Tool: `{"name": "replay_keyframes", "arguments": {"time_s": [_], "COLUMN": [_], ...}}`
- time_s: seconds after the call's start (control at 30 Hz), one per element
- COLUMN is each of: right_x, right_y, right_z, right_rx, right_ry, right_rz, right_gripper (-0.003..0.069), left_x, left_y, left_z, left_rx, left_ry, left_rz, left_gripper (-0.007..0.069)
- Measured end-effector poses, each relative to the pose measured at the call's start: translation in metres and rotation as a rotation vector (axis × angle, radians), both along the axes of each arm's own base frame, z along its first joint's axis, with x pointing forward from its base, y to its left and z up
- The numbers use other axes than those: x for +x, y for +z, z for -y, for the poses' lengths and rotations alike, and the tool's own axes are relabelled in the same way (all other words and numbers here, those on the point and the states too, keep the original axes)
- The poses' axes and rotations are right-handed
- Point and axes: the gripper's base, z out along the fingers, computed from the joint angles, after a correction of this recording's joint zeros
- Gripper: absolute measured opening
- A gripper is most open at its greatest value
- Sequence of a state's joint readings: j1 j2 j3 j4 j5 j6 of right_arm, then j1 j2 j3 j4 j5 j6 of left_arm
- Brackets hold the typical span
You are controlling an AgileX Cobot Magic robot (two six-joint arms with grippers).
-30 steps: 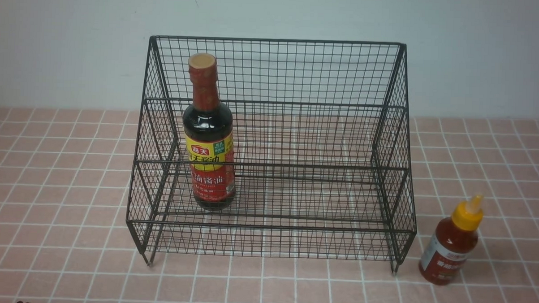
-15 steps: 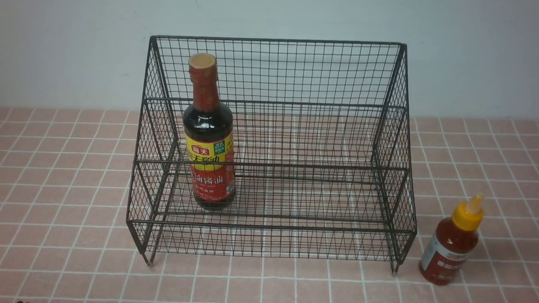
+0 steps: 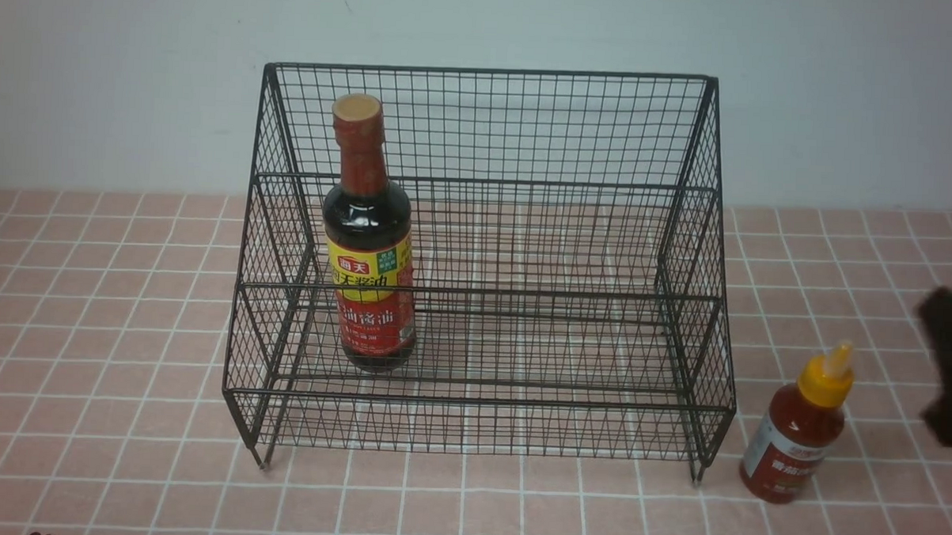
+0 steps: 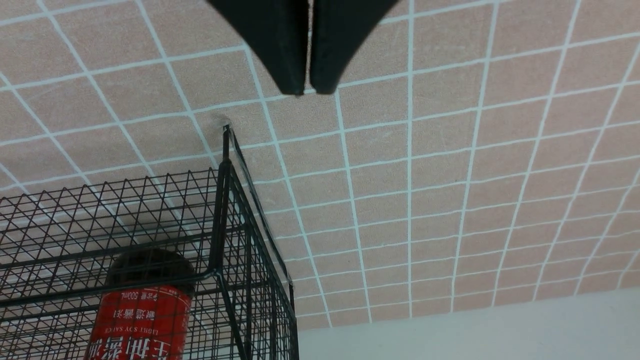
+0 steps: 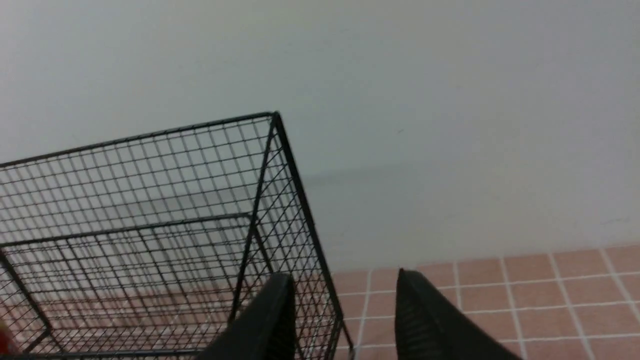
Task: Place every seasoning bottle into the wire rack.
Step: Use the right arm to grab the condiment bottle closest to it, then use the right arm to put the condiment bottle back on the shelf
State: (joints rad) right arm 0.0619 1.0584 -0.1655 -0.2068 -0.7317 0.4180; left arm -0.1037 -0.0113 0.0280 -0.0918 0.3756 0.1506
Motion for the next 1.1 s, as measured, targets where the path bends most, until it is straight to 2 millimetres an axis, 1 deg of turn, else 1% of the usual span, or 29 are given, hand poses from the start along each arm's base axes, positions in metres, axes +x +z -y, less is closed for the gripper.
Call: {"name": "replay_keyframes", "arguments": {"time_s": [0.03,0.07,0.17,0.33,0.43,0.5,0.6,0.63,0.77,0.83,0.93,0.97,1.0,1.03,1.07,1.1], "right_x": [0.001,0.008,0.016,0.025,0.028,0.031,0.033,0.033,0.035,0.036,0.034,0.034,0.031,0.031,0.029,0.028], "right_y": [-0.002,-0.011,-0.024,-0.041,-0.051,-0.059,-0.061,-0.062,-0.061,-0.053,-0.033,-0.031,-0.015,-0.013,0.002,0.004], "right_z": [0.0,-0.006,-0.012,-0.022,-0.022,-0.02,-0.02,-0.02,-0.021,-0.021,-0.022,-0.023,-0.023,-0.023,-0.024,-0.024], "right_rx": [-0.001,0.0,-0.025,-0.096,-0.125,-0.135,-0.135,-0.136,-0.135,-0.128,-0.12,-0.121,-0.116,-0.116,-0.119,-0.12], "right_ry": [0.002,0.024,0.039,0.061,0.043,0.018,0.01,0.01,0.009,0.007,0.025,0.027,0.033,0.034,0.042,0.043], "right_rz": [-0.009,-0.027,-0.064,-0.096,-0.134,-0.161,-0.156,-0.15,-0.138,-0.103,-0.011,-0.004,0.055,0.061,0.105,0.11], "right_gripper": [0.0305,0.0343,0.0372,0.0387,0.0387,0.0375,0.0333,0.0286,0.0283,0.0283,0.0283,0.0283,0.0283,0.0283,0.0283,0.0283], "left_x": [0.0,0.0,0.0,0.0,0.0,0.0,0.0,0.0,0.0,0.0,0.0,0.0,0.0,0.0,0.0,0.0], "left_y": [0.0,0.0,0.0,0.0,0.0,0.0,0.0,0.0,0.0,0.0,0.0,0.0,0.0,0.0,0.0,0.0], "left_z": [0.0,0.0,0.0,0.0,0.0,0.0,0.0,0.0,0.0,0.0,0.0,0.0,0.0,0.0,0.0,0.0], "left_rx": [0.0,0.0,0.0,0.0,0.0,0.0,0.0,0.0,0.0,0.0,0.0,0.0,0.0,0.0,0.0,0.0], "left_ry": [0.0,0.0,0.0,0.0,0.0,0.0,0.0,0.0,0.0,0.0,0.0,0.0,0.0,0.0,0.0,0.0], "left_rz": [0.0,0.0,0.0,0.0,-0.001,-0.001,-0.001,-0.001,-0.001,0.0,0.0,0.0,0.0,0.0,0.0,0.0], "left_gripper": [-0.0007,-0.0007,-0.0007,-0.0007,-0.0007,-0.0007,-0.0007,-0.0007,-0.0007,-0.0007,-0.0007,-0.0007,-0.0007,-0.0007,-0.0007,-0.0007]}}
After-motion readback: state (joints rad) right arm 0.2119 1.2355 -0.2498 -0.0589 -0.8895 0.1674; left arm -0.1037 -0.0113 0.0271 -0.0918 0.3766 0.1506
